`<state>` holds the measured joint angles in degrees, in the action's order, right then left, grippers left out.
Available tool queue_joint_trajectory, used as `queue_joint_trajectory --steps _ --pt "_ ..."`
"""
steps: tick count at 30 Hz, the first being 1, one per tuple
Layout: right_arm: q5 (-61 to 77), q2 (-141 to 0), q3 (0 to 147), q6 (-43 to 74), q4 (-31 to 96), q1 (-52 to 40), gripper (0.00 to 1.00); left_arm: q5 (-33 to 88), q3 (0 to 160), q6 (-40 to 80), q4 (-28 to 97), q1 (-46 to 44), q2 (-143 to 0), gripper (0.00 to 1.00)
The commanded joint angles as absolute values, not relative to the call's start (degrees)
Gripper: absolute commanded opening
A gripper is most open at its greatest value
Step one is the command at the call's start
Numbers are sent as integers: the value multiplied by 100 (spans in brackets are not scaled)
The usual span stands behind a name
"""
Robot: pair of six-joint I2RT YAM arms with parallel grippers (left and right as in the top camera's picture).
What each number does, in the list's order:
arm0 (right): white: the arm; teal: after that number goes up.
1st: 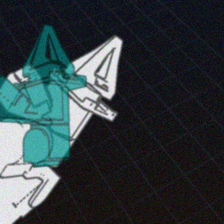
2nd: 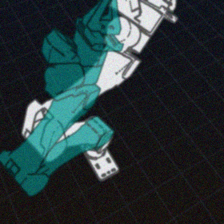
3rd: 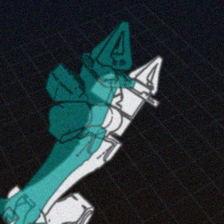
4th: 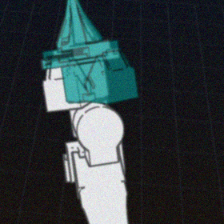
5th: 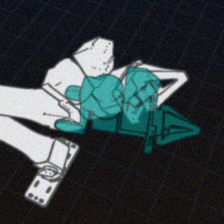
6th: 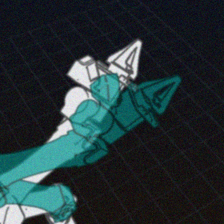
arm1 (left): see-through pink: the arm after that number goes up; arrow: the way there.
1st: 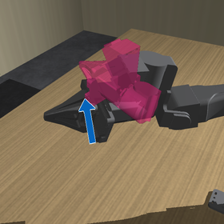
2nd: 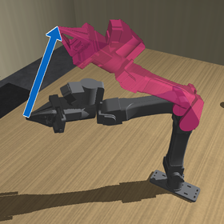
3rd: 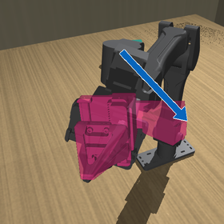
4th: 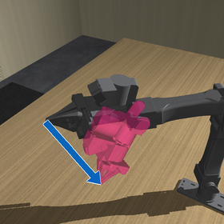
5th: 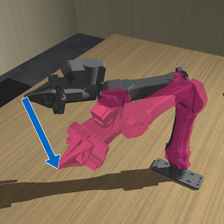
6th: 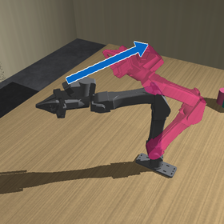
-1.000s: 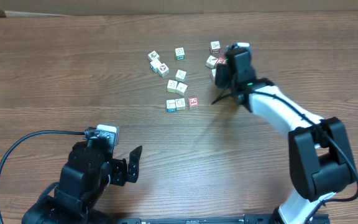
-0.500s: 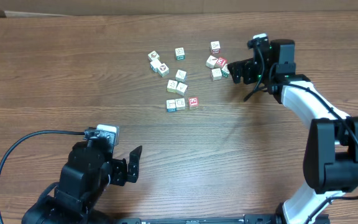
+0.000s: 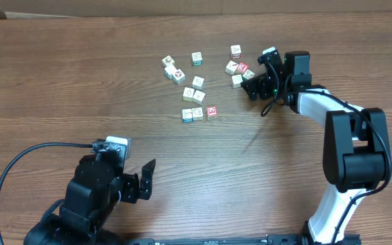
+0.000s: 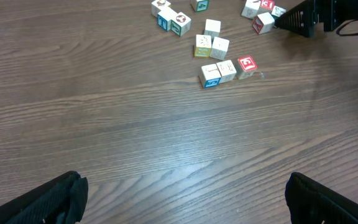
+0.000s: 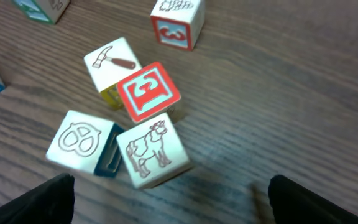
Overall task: Form a horizontal line
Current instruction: 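Move the right gripper back to the cluster over the cow block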
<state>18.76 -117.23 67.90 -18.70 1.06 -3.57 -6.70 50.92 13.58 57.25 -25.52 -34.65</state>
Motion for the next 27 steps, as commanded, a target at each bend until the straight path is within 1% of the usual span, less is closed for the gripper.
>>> queue_joint_trajectory --steps 1,5,7,10,13,27 --pt "1623 -11802 6923 -2003 23 -366 95 -746 5068 1437 5717 -2589 -3424 99" --pt "1590 -11824 6923 -2156 21 -366 90 -746 5068 1437 5717 -2589 -3424 100" --pt "1592 -11867 6923 -2281 27 -366 86 -746 5068 1437 5717 -2589 -3424 100" --pt "1599 -11920 6923 -2305 16 -368 83 -746 5068 1437 5717 -2589 -3424 99" --pt "1780 -11961 6923 -2427 3 -368 78 -746 5068 1437 5717 -2589 -3424 100" --pt "2112 -12055 6923 -2432 -537 -416 76 -746 5068 1437 5717 -2589 -3424 99"
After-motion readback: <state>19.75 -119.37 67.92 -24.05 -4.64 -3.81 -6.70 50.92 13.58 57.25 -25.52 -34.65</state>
